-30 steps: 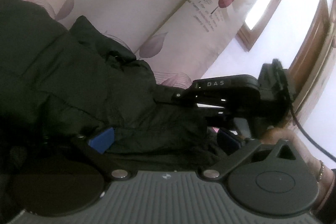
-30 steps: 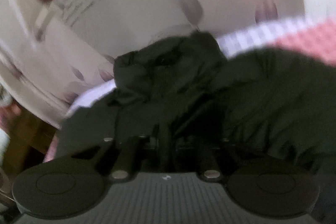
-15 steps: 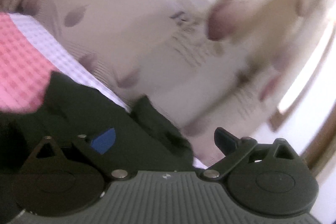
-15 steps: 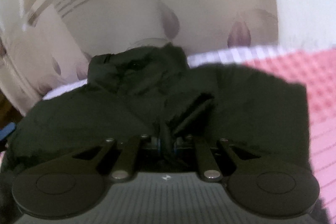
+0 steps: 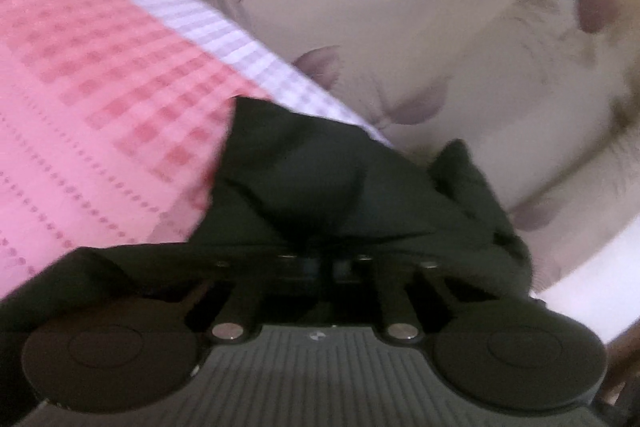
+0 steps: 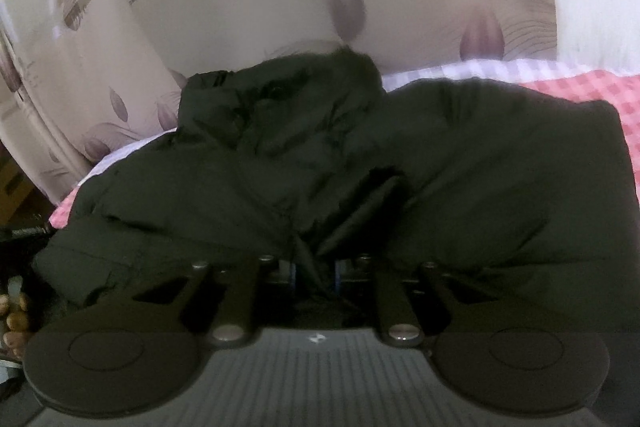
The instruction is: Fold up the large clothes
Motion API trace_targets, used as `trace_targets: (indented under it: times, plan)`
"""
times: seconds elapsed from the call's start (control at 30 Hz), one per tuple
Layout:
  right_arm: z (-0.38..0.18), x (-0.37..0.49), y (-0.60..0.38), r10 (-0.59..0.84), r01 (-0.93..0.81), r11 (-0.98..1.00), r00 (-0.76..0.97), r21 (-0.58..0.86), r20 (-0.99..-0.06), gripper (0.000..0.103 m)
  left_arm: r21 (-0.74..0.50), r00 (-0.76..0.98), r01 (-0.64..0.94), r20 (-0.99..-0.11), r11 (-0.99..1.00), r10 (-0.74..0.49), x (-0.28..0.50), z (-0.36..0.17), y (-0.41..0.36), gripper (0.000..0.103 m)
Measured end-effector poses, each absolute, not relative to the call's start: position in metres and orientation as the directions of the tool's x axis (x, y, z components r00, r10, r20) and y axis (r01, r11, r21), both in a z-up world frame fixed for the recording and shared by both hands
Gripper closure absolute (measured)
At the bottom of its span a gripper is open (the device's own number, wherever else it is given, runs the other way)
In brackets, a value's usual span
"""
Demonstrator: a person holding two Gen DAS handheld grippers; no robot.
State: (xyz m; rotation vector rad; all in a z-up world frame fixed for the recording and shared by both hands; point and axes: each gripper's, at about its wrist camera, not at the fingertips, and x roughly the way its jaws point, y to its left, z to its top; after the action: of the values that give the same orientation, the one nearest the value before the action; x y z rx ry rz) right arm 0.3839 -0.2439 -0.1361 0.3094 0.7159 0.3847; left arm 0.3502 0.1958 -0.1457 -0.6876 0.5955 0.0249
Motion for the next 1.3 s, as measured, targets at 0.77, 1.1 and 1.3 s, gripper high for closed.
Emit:
trace_targets:
  times: [0.77, 1.1, 1.3]
  plan:
    - [-0.104, 0.411, -0.157, 0.372, -0.400, 0.910, 0.678, 0.106, -0.634, 0.085, -0.337, 0.853, -0.026, -0.499, 0.941, -0.155, 0.379, -0.110, 0.127, 0.055]
    - [-0.131, 0.408, -0.222, 0.362, -0.337, 0.927, 0.685, 0.166, -0.633, 0.086, -0.487, 0.827, -0.151, -0.539, 0.860, -0.160, 0.387, -0.144, 0.177, 0.091]
    - [-0.136, 0.409, -0.246, 0.440, -0.349, 0.898, 0.688, 0.268, -0.577, 0.086, -0.549, 0.842, -0.121, -0.498, 0.827, -0.208, 0.379, -0.148, 0.207, 0.092]
